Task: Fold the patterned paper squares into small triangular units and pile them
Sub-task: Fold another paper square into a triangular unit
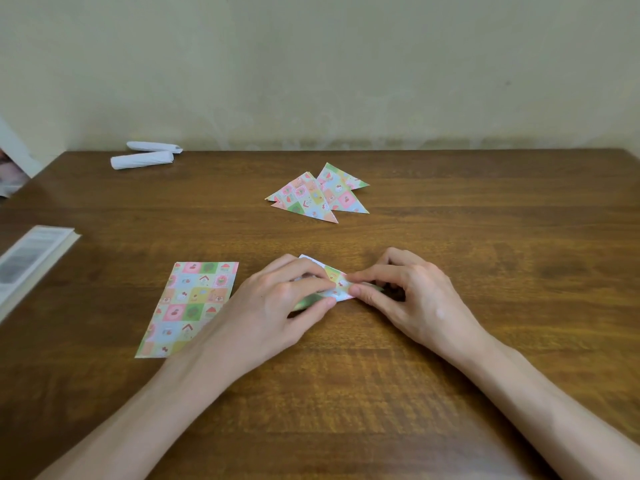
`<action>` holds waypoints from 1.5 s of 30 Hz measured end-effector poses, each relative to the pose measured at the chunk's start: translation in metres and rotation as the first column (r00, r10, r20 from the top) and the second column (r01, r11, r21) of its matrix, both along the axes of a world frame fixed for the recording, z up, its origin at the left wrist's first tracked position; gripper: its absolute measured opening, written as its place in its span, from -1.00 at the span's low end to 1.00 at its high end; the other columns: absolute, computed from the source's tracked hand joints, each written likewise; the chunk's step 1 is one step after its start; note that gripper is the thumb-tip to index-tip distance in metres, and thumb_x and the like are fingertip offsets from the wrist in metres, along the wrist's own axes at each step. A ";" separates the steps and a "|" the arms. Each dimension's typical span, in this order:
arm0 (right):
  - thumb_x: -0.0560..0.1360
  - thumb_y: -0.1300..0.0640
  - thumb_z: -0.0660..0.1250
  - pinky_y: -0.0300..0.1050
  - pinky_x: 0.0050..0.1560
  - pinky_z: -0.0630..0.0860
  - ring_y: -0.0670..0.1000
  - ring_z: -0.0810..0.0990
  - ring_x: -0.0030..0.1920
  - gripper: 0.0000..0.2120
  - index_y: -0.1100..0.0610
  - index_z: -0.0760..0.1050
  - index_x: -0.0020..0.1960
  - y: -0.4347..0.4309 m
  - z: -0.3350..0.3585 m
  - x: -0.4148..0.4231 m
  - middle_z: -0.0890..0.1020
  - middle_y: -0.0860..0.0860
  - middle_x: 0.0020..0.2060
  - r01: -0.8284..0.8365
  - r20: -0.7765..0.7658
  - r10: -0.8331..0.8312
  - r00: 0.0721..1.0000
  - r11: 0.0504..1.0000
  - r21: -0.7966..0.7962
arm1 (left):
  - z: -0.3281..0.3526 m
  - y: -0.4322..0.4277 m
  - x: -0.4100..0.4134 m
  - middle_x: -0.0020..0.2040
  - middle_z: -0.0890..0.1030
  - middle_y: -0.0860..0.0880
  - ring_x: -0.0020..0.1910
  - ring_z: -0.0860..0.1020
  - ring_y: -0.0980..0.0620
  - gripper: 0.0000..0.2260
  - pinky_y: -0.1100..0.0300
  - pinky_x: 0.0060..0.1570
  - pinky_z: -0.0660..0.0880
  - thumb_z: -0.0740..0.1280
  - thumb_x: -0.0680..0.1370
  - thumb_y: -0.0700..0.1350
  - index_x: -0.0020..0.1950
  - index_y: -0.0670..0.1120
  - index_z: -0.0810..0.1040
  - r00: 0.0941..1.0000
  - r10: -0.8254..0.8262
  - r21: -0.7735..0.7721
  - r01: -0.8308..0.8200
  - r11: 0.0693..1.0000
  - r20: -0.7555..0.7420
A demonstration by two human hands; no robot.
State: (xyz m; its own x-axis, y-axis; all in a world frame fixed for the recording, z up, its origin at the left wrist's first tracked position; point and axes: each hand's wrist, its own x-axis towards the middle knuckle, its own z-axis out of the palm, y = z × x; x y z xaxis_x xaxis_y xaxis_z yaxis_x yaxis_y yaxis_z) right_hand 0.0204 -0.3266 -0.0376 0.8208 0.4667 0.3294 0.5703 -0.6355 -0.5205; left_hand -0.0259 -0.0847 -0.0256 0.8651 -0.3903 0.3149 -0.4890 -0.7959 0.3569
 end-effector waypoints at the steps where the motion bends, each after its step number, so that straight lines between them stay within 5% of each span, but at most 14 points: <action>1: 0.55 -0.30 0.30 -0.14 -0.12 0.52 -0.15 0.52 -0.07 -0.68 -0.21 0.68 0.16 0.000 0.000 0.000 0.51 -0.21 -0.15 0.002 0.001 -0.002 1.000 1.000 0.000 | 0.000 -0.001 0.001 0.13 0.58 0.19 0.16 0.51 0.17 -0.73 0.17 0.11 0.53 0.28 0.66 0.08 0.20 0.01 0.70 1.000 0.008 -0.012 -0.008 1.000 0.005; 6: 0.55 -0.31 0.30 -0.19 -0.12 0.48 -0.16 0.51 -0.06 -0.68 -0.22 0.68 0.16 0.000 0.000 0.000 0.50 -0.22 -0.15 0.002 0.006 -0.002 1.000 1.000 -0.004 | -0.005 -0.004 0.009 0.06 0.59 0.16 0.06 0.53 0.12 -0.82 0.08 0.05 0.52 0.28 0.70 -0.06 0.10 -0.01 0.68 0.999 0.021 -0.049 -0.019 0.999 0.039; 12: 0.54 -0.31 0.31 -0.19 -0.13 0.47 -0.15 0.51 -0.06 -0.69 -0.23 0.68 0.16 0.000 0.000 0.000 0.51 -0.20 -0.15 0.008 0.007 -0.008 1.000 1.000 -0.013 | -0.006 0.000 0.011 0.10 0.57 0.18 0.07 0.49 0.17 -0.79 0.18 0.05 0.51 0.30 0.66 -0.03 0.20 0.05 0.71 0.999 -0.012 -0.044 0.013 0.999 0.033; 24: 0.52 -0.30 0.34 -0.14 -0.12 0.49 -0.13 0.52 -0.07 -0.70 -0.22 0.69 0.14 0.001 0.003 -0.001 0.53 -0.19 -0.15 0.020 -0.053 -0.020 0.998 1.000 -0.005 | -0.007 0.001 0.015 0.14 0.61 0.17 0.08 0.52 0.12 -0.81 0.07 0.05 0.55 0.37 0.63 -0.03 0.18 0.01 0.73 1.000 -0.013 -0.058 0.014 0.998 0.015; 30: 0.48 0.05 0.46 -0.27 0.09 0.41 -0.07 0.54 0.07 -0.80 -0.15 0.64 0.08 -0.004 0.008 0.003 0.59 -0.15 -0.02 0.097 -0.153 -0.070 0.986 0.979 0.179 | -0.007 0.001 0.014 0.17 0.58 0.18 0.13 0.49 0.14 -0.81 0.03 0.10 0.55 0.38 0.63 -0.05 0.21 0.02 0.71 1.000 -0.012 -0.049 0.011 0.999 -0.019; 36: 0.49 0.29 0.29 0.09 0.44 0.35 -0.14 0.44 0.31 -0.55 -0.16 0.54 0.24 -0.008 0.009 0.006 0.55 -0.24 0.16 0.131 -0.232 -0.079 0.969 0.968 0.216 | -0.006 0.000 0.013 0.17 0.58 0.18 0.13 0.49 0.15 -0.79 0.08 0.08 0.55 0.35 0.63 -0.04 0.22 0.01 0.71 1.000 -0.014 -0.052 0.014 0.999 -0.012; 42: 0.54 -0.01 0.30 -0.15 0.33 0.16 -0.19 0.33 0.32 -0.66 -0.18 0.47 0.31 -0.004 0.008 0.003 0.47 -0.28 0.22 0.083 -0.167 -0.074 0.983 0.995 0.049 | -0.007 0.001 0.013 0.19 0.50 0.20 0.10 0.41 0.16 -0.71 0.17 0.07 0.47 0.36 0.65 -0.11 0.32 0.19 0.64 0.999 -0.050 -0.007 0.050 0.999 -0.021; 45: 0.56 0.07 0.35 -0.23 0.32 0.10 -0.17 0.30 0.35 -0.63 -0.17 0.46 0.33 -0.003 0.007 0.002 0.45 -0.26 0.23 0.063 -0.146 -0.060 0.987 0.998 0.010 | -0.007 0.001 0.012 0.21 0.47 0.19 0.10 0.40 0.12 -0.67 0.16 0.04 0.47 0.33 0.66 -0.13 0.34 0.22 0.62 0.998 -0.062 0.029 0.062 0.998 -0.019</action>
State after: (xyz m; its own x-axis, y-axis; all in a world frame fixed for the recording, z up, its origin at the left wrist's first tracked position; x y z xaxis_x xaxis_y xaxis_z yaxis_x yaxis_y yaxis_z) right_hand 0.0226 -0.3298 -0.0302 0.8875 0.4099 0.2105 0.4476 -0.6588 -0.6046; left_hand -0.0138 -0.0836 -0.0324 0.8442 -0.4525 0.2873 -0.5317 -0.7746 0.3425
